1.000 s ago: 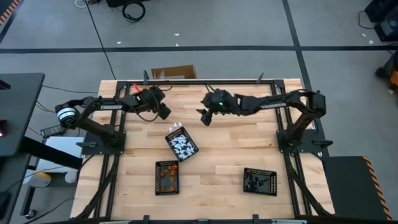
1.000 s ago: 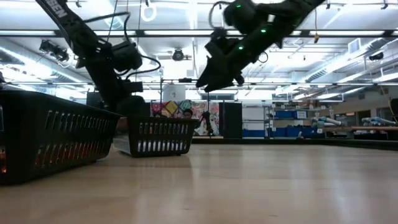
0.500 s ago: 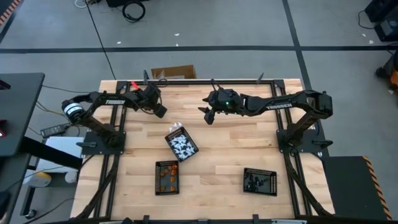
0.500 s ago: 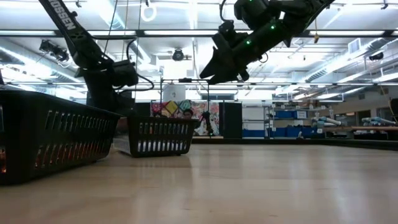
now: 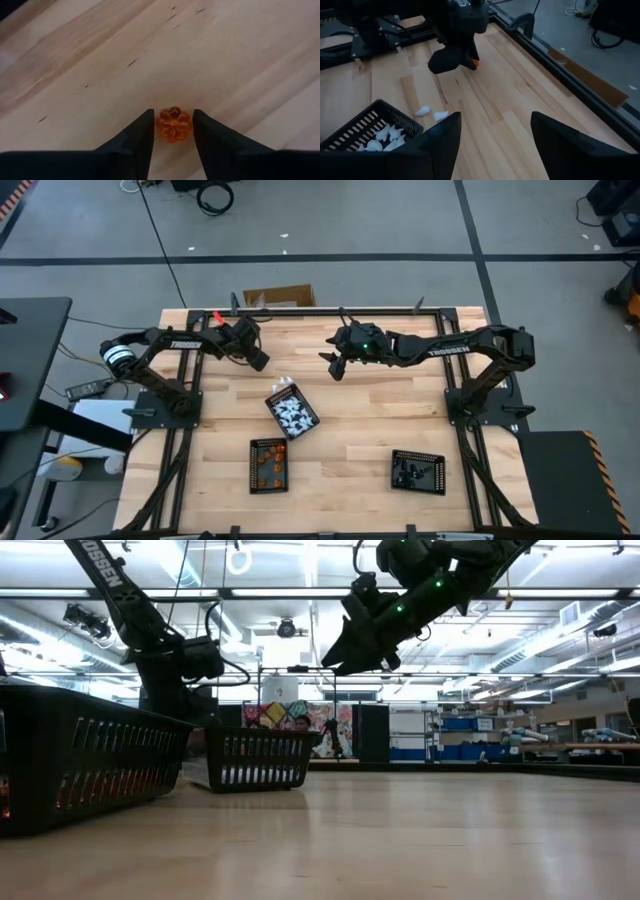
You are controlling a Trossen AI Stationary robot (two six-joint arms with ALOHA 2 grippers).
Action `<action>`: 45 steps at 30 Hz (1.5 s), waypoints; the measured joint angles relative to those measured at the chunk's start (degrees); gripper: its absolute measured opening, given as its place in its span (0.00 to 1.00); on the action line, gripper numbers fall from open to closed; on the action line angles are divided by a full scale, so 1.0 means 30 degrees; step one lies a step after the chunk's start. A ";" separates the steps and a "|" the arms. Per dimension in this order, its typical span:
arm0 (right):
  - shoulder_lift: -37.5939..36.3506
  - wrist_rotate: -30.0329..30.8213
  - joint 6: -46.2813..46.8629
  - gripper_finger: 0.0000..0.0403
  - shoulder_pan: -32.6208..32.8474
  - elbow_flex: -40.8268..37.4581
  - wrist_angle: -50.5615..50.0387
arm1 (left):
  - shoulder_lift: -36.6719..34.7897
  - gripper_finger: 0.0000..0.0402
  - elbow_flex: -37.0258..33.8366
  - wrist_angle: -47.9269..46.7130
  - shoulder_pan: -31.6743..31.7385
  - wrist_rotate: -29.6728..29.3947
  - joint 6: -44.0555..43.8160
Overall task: Sort Halloween decoration
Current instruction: Put the orange pumpkin toy into the left black basket
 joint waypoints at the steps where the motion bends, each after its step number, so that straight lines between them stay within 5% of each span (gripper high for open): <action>1: 0.0000 0.0000 -0.0002 0.61 0.0000 0.0000 0.0000 | -0.0007 0.35 0.0000 -0.0017 -0.0007 0.0000 0.0003; 12: 0.0015 -0.0005 0.0000 0.61 0.0000 0.0000 -0.0034 | 0.0023 0.28 0.0442 -0.0692 -0.0007 0.0015 0.0533; 21: -0.0145 -0.0022 -0.0111 0.61 0.0000 0.0007 -0.0608 | 0.0029 0.28 0.3310 -0.4567 -0.0509 0.0080 0.1521; 30: -0.3300 0.1314 -0.0136 0.61 0.0024 0.0015 -0.4783 | -0.0120 0.28 0.7351 -0.9157 -0.2553 0.5541 0.2447; 34: -0.4370 0.2510 0.0168 0.61 0.0407 -0.0419 -0.5508 | -0.0461 0.28 0.8768 -1.0984 -0.3792 0.5029 0.2638; 37: -0.4770 0.2546 -0.0022 0.61 0.0708 -0.0972 -0.5029 | -0.0440 0.28 0.8534 -1.0163 -0.4468 0.3337 0.2728; 45: -0.4858 0.2805 -0.0136 0.61 0.0831 -0.1603 -0.3931 | 0.0374 0.29 0.5455 -0.4731 -0.4923 0.2974 0.2437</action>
